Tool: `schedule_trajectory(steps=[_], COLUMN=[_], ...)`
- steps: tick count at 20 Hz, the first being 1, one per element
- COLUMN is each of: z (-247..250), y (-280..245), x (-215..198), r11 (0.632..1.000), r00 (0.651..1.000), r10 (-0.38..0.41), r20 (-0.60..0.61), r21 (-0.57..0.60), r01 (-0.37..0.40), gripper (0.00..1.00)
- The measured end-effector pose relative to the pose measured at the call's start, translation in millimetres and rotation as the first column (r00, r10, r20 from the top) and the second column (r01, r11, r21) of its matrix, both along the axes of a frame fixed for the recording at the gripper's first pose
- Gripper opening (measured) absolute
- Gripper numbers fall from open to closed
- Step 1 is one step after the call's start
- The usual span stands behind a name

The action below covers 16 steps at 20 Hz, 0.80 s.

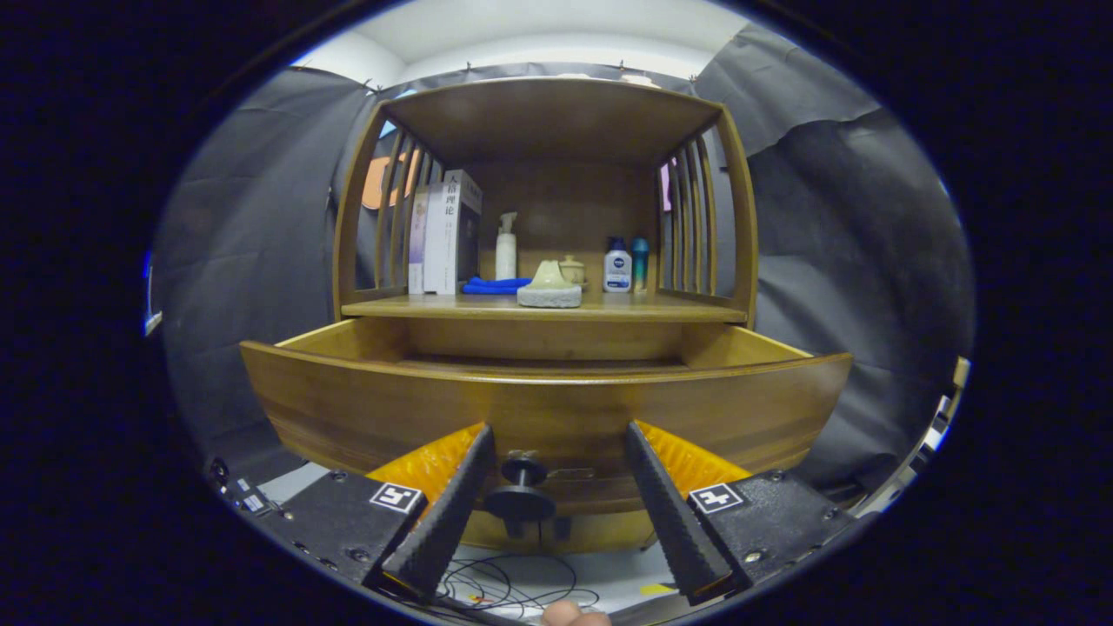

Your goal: Pull open the drawer, take out the items inside it, and place them on the countertop above the cabinet.

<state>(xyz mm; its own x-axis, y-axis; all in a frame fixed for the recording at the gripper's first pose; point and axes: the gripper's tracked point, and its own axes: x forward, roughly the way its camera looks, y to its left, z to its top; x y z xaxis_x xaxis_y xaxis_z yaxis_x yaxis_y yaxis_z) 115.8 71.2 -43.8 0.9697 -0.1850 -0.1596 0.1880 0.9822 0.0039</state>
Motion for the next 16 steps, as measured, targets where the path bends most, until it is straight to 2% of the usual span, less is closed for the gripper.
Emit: schedule_trajectory(steps=[16], z=[12], y=[-7], x=[59], r11=[1.000], r00=[1.000], r10=[0.011], r20=[0.000], r21=[-0.004], r01=[-0.011], gripper=[0.95])
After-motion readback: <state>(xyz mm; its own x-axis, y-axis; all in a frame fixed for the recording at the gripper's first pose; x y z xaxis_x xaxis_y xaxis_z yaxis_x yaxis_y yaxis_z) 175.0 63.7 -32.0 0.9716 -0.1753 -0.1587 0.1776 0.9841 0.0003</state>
